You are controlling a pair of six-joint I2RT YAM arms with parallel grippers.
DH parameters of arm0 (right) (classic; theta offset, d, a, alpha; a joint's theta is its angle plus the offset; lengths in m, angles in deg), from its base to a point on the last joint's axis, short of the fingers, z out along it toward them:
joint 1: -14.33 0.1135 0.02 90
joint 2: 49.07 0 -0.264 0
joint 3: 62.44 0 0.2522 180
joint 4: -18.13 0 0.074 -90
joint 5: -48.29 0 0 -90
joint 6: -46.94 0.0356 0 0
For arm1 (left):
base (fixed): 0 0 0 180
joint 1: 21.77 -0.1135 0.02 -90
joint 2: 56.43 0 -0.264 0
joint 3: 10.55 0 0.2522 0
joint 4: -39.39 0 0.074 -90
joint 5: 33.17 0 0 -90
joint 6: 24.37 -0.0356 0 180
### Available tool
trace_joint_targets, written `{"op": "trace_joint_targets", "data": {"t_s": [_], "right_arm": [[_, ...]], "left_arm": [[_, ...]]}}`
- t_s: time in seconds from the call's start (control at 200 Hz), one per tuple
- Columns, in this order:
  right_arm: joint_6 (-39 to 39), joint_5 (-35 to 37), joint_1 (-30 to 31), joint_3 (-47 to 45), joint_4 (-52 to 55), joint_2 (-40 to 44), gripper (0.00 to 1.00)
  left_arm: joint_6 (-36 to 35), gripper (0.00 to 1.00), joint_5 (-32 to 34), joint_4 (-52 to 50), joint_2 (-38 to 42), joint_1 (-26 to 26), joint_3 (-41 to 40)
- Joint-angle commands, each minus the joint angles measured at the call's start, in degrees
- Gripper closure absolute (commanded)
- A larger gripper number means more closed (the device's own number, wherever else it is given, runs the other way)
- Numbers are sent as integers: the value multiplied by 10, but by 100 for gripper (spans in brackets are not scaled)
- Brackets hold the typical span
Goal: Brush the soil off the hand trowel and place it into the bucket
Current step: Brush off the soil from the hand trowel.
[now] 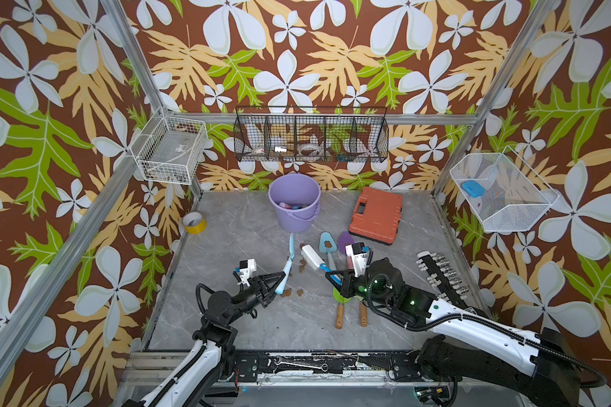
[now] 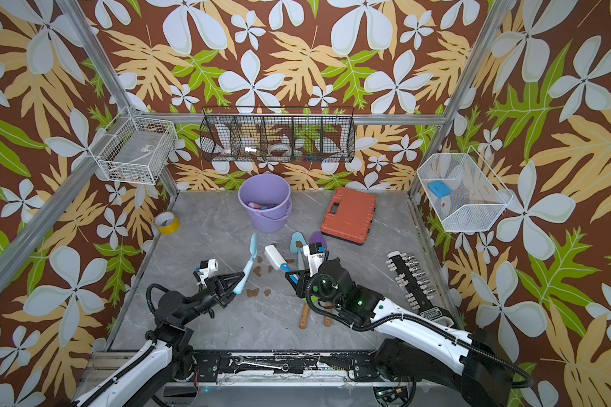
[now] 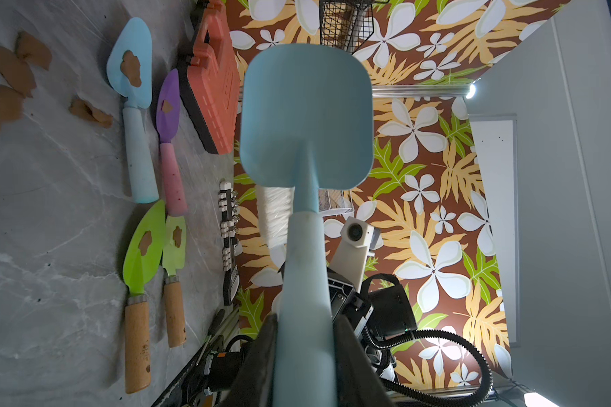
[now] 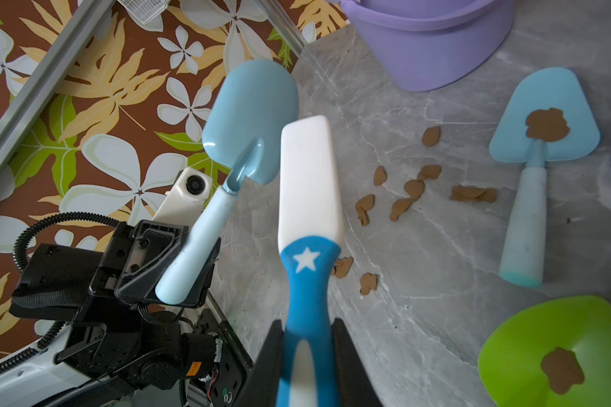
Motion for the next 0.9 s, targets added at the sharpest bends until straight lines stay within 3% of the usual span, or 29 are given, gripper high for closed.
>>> {"op": "trace_joint_targets", "data": {"t_s": [0.0, 0.07, 0.195, 0.305, 0.545, 0.896], "right_arm": [[-20, 4, 1, 14, -28, 6, 100], [-30, 13, 3, 13, -43, 22, 100], [-74, 110, 3, 54, 49, 51, 100], [-114, 138, 3, 99, 114, 40, 100], [-129, 62, 8, 139, 120, -14, 100], [-147, -51, 49, 188, 87, -147, 100]], "left_arm": [[-43, 100, -14, -47, 7, -2, 22], [-131, 100, -2, -205, 21, -2, 71], [-411, 100, 122, -636, -19, 9, 261], [-519, 100, 262, -808, -89, 64, 388], [-594, 100, 547, -985, -199, 196, 546], [-643, 100, 567, -993, -244, 267, 578]]}}
